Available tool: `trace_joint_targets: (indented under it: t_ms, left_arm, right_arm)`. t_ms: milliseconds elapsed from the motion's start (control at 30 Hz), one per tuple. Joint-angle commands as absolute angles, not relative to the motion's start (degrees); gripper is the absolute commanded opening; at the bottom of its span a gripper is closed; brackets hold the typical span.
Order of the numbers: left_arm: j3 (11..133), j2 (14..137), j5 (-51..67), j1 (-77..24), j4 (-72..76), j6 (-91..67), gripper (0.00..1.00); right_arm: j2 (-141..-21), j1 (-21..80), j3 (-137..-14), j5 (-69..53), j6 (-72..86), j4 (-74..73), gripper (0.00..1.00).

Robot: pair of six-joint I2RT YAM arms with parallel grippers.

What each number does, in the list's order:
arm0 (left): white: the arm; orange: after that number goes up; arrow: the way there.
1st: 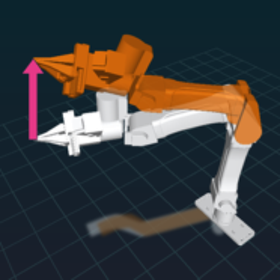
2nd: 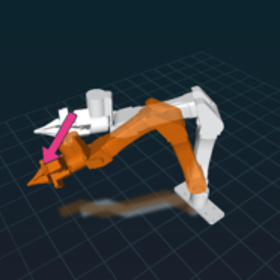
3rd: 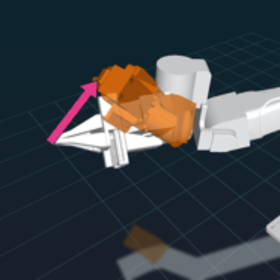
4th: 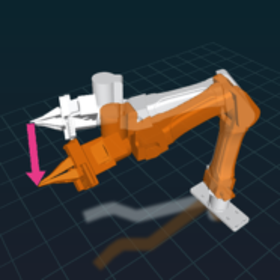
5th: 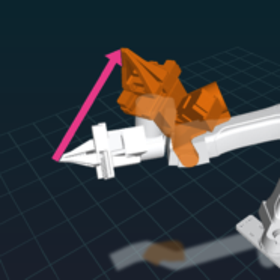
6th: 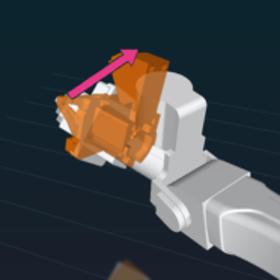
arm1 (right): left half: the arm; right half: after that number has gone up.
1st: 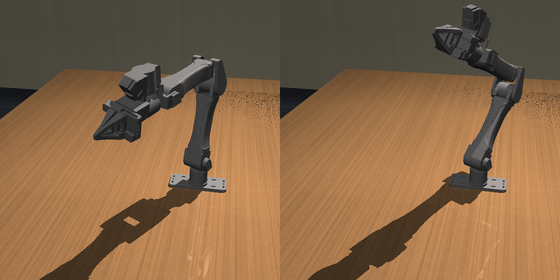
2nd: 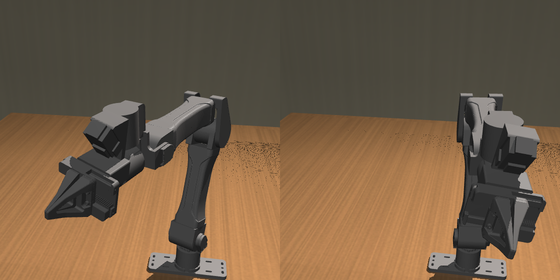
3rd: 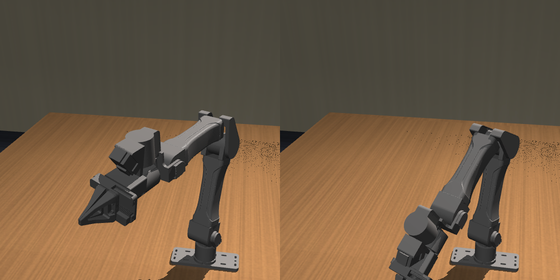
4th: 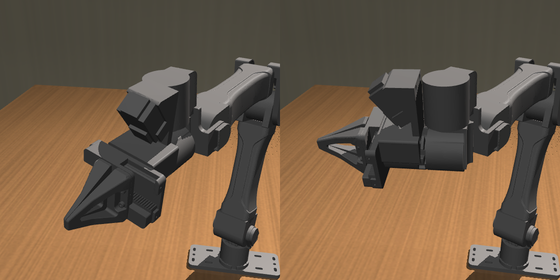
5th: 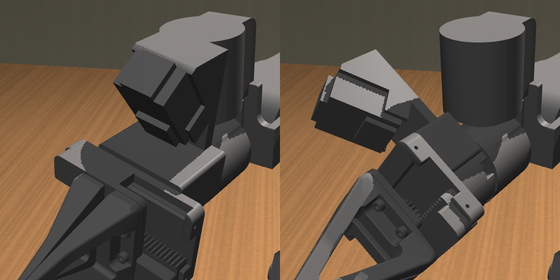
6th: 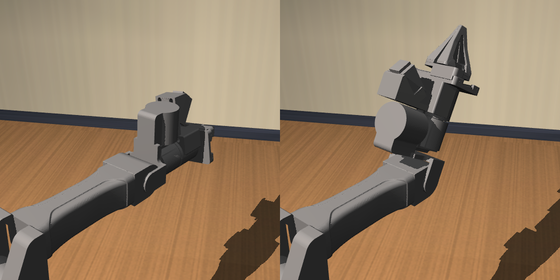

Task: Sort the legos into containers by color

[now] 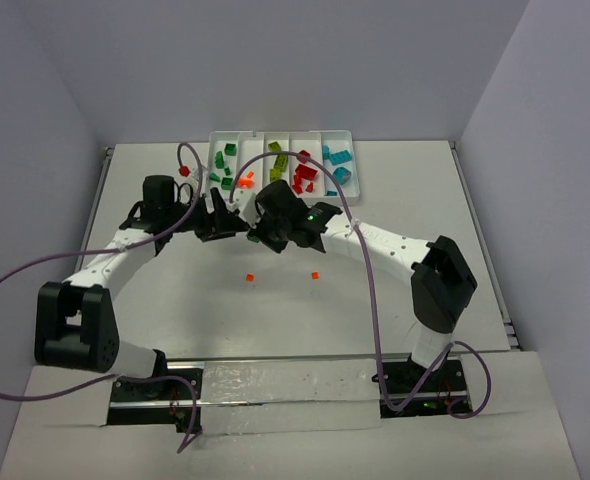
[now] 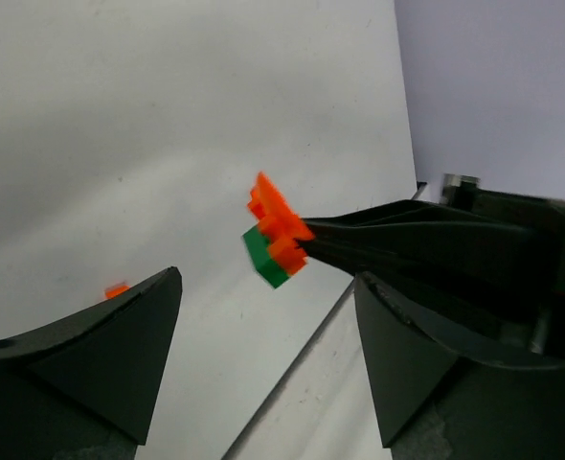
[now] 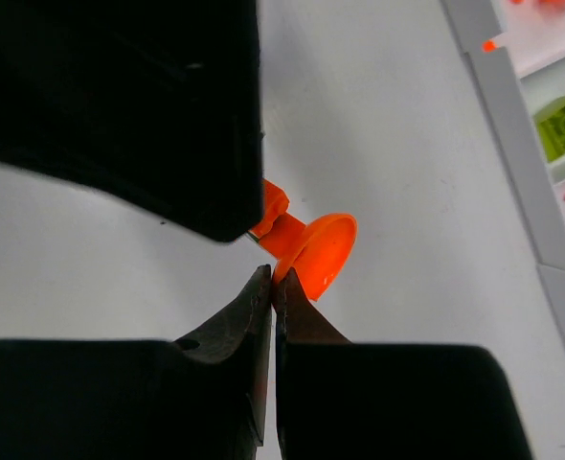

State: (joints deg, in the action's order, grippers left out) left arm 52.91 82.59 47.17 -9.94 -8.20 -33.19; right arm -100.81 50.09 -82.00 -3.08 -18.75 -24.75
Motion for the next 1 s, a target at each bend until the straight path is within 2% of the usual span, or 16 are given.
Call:
trace_joint_targets:
  t_ms: [0,267,467,967]
  left_arm:
    - [54.2,75.9,51.8,-9.3,-1.0,-20.0,0.84]
    - [52.2,73.5,60.8,-7.0,-8.0,-4.3,0.75]
    - [51.7,72.4,60.8,-7.0,-12.2,4.2,0.71]
    - [48.3,71.2,56.0,-9.7,-7.6,-3.7,0.69]
  right_arm:
    - [-101.9,49.4,-85.5,-11.4,-11.0,-28.5,0.0]
    - [-102.6,46.3,-86.5,-22.5,-3.2,-29.4,0.0]
    - [-103.1,44.4,-87.6,-26.6,-0.1,-29.4,0.0]
    - [-103.7,44.1,-90.1,-29.1,4.9,-29.9,0.0]
